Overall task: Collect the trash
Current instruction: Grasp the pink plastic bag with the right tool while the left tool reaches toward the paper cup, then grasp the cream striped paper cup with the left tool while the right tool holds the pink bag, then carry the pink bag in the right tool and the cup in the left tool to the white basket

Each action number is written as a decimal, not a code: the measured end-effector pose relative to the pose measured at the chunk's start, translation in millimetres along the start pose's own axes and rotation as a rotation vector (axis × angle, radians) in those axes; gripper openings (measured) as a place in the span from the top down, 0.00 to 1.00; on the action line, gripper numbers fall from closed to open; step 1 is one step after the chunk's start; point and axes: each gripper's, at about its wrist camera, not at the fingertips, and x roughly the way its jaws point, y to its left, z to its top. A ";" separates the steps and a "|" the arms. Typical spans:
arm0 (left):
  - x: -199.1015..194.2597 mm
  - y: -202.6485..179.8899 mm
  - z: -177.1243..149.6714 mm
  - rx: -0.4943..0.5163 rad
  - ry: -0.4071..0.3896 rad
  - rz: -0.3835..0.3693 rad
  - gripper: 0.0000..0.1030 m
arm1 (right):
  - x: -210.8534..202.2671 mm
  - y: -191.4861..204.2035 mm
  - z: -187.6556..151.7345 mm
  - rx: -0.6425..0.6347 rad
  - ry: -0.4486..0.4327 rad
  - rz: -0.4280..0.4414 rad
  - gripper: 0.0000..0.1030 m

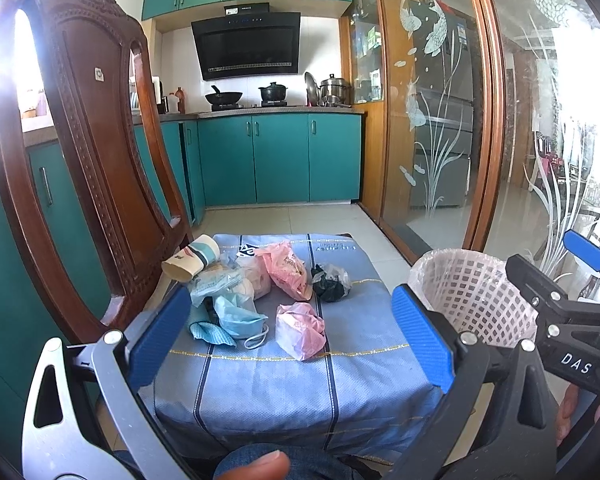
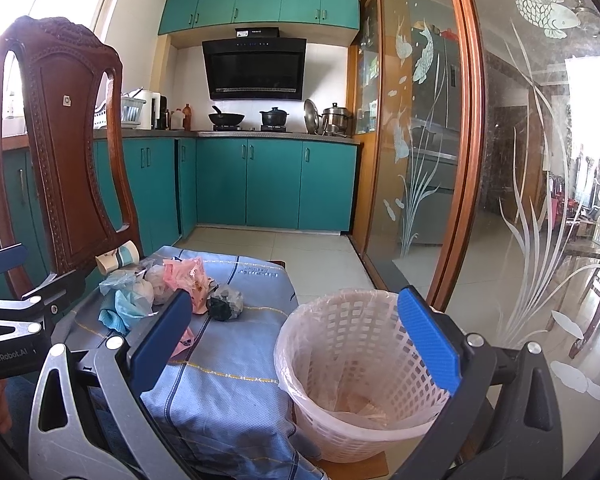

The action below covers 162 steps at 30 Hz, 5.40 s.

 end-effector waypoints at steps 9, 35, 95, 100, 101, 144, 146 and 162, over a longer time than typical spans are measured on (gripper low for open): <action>24.9 28.4 -5.9 -0.022 0.059 0.038 0.03 | 24.6 1.6 -1.4 -0.013 0.064 0.002 0.03; 198.8 124.0 -12.0 -0.228 0.416 0.092 0.11 | 209.5 132.2 -60.2 -0.121 0.533 0.527 0.51; 158.4 111.2 14.5 -0.326 0.176 0.053 0.97 | 142.3 92.0 -35.9 -0.147 0.353 0.399 0.50; 117.0 88.4 23.1 -0.238 0.099 0.100 0.97 | 124.0 83.0 -15.4 -0.158 0.290 0.359 0.50; 109.1 84.4 23.9 -0.222 0.087 0.106 0.97 | 120.0 81.1 -12.4 -0.157 0.279 0.352 0.50; 28.6 30.5 22.4 -0.079 -0.034 0.120 0.97 | 33.9 47.4 37.5 -0.135 0.041 0.216 0.50; 27.8 30.0 22.4 -0.076 -0.034 0.119 0.97 | 32.9 47.6 37.2 -0.137 0.037 0.207 0.51; 26.5 28.0 24.9 -0.059 -0.038 0.114 0.97 | 27.7 43.0 40.9 -0.124 0.022 0.184 0.50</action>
